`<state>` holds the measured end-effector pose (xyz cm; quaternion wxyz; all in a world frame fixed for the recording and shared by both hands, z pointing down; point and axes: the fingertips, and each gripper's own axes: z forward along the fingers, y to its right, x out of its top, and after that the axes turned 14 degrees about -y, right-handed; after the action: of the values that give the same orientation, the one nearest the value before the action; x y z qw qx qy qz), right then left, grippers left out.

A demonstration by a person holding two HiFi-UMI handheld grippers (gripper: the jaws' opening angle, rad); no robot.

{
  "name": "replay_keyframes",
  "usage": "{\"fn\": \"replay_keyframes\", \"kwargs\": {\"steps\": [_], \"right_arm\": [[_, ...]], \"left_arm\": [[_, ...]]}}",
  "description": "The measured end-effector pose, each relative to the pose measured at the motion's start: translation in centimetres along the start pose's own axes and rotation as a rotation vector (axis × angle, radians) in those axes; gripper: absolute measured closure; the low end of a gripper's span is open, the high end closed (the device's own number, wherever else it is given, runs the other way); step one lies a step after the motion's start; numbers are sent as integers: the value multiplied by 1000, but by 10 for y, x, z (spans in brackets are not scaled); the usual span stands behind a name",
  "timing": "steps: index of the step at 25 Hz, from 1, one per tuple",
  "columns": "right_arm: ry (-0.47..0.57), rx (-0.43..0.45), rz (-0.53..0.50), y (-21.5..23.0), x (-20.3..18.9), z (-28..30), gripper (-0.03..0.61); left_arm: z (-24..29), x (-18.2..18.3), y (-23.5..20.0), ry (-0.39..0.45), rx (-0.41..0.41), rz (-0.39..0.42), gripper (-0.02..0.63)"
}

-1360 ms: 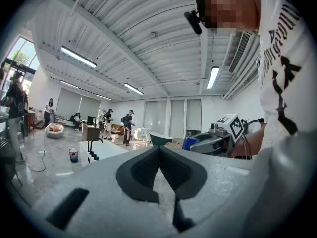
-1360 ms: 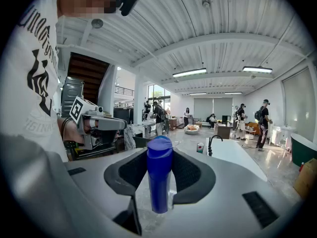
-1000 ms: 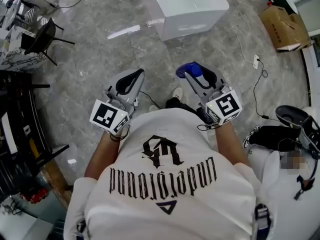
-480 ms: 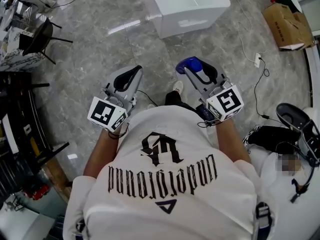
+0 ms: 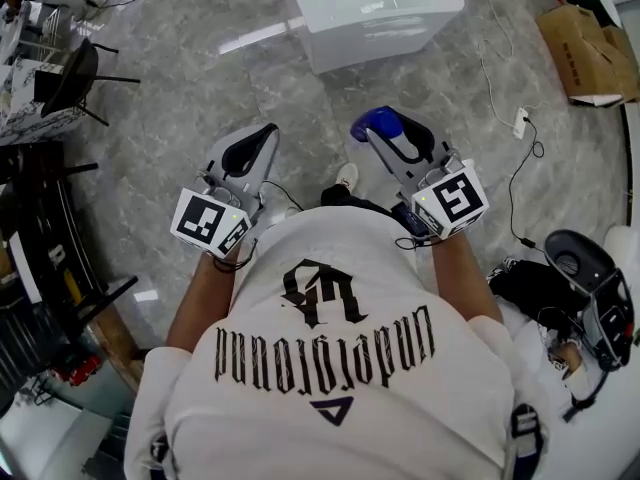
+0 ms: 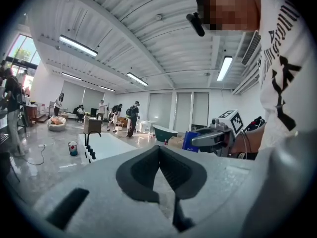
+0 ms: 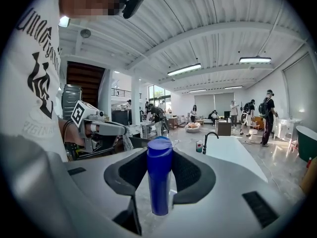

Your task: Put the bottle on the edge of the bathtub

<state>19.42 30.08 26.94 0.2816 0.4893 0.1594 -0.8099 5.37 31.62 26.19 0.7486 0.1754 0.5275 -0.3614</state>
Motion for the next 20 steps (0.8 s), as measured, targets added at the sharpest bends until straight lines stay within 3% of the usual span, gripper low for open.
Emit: {"fn": "replay_keyframes", "kwargs": {"steps": [11,20], "right_arm": [[20,55,-10,71,-2,-3,423],[11,24,43,104,6,21,423]], "left_arm": [[69,40,8,-13,18,15,598],[97,51,-29,-5,0,25,598]]}}
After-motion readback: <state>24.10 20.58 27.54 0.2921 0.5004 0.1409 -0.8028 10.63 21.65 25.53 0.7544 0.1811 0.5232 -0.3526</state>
